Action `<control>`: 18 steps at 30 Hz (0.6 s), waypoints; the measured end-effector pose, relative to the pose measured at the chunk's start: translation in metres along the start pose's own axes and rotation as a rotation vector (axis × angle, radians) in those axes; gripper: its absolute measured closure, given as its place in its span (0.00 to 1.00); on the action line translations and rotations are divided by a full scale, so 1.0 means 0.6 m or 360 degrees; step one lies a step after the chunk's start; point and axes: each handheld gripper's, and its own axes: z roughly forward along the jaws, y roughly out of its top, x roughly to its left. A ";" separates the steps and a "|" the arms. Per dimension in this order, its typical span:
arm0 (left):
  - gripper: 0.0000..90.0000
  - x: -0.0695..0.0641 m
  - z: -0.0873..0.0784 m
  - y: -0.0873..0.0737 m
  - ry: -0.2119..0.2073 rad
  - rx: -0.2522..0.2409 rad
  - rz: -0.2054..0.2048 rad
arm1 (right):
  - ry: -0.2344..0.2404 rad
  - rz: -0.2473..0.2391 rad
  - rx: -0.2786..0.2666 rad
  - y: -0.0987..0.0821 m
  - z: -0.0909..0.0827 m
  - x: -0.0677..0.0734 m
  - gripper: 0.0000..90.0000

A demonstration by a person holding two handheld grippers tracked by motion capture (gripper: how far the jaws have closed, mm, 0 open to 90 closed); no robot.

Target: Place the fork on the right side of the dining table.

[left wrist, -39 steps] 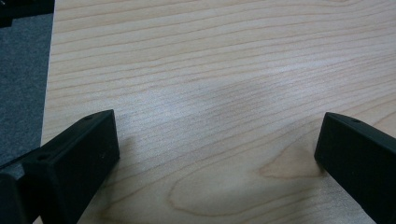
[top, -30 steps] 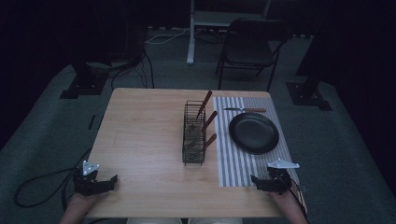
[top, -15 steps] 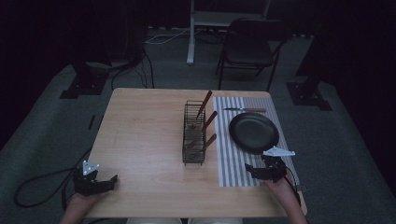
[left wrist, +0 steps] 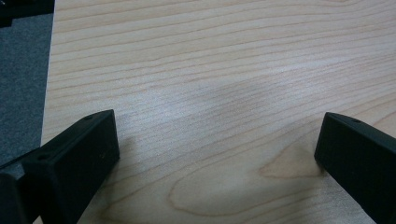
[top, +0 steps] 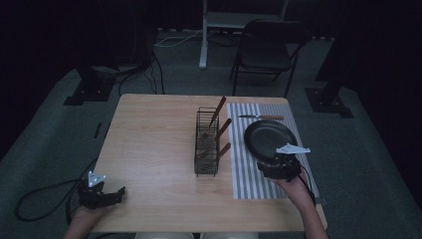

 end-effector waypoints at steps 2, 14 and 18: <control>0.00 0.000 0.000 0.000 0.0000 0.0001 0.0001 | -0.0003 -0.0001 -0.0003 0.008 0.002 0.000 0.18; 0.00 0.000 0.000 0.000 0.0000 0.0000 0.0001 | 0.0024 -0.0009 -0.0024 0.051 0.021 -0.001 0.18; 0.00 0.000 0.000 0.000 0.0000 0.0000 0.0000 | 0.0025 -0.0005 -0.0023 0.066 0.031 0.001 0.21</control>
